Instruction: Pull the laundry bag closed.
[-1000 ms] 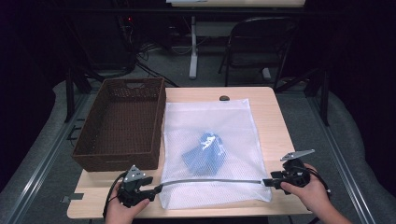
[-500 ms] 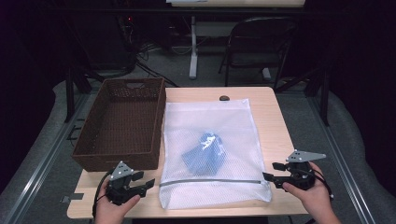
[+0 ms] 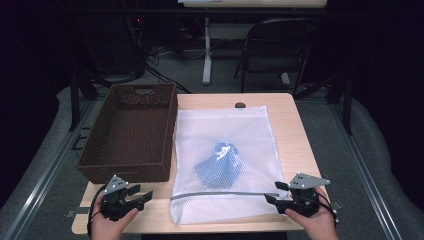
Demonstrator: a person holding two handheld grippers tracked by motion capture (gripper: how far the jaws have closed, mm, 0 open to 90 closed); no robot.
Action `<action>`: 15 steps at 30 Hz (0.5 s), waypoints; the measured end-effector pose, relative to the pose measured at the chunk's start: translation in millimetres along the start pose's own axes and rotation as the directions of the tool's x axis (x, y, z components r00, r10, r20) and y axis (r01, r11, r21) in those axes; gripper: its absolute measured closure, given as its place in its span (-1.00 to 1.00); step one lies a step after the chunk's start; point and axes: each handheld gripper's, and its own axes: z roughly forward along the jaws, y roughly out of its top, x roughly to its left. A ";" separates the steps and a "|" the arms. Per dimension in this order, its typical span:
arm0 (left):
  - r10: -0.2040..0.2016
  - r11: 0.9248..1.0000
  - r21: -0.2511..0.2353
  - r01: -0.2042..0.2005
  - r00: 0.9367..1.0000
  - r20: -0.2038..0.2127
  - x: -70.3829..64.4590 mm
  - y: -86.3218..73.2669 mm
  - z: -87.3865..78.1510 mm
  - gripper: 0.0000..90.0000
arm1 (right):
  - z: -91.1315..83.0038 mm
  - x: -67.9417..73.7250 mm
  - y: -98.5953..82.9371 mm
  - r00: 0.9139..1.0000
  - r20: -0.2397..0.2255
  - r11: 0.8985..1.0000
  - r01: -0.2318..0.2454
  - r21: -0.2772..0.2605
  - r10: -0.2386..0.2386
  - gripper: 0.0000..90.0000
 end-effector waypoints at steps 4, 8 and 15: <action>0.007 1.000 -0.001 -0.007 1.000 -0.017 2.8 -3.1 0.8 -0.03 | 6.8 6.0 -5.7 1.000 -0.013 1.000 0.004 -0.013 -0.004 -0.12; -0.006 1.000 0.000 0.006 1.000 -0.021 7.3 -7.8 3.3 -0.03 | 11.9 10.7 -12.3 1.000 -0.025 1.000 0.010 -0.018 -0.010 -0.12; 0.016 1.000 0.015 -0.015 0.999 -0.044 9.8 -11.3 7.0 -0.03 | 23.1 15.6 -23.7 0.998 -0.015 0.998 0.053 -0.015 -0.053 -0.13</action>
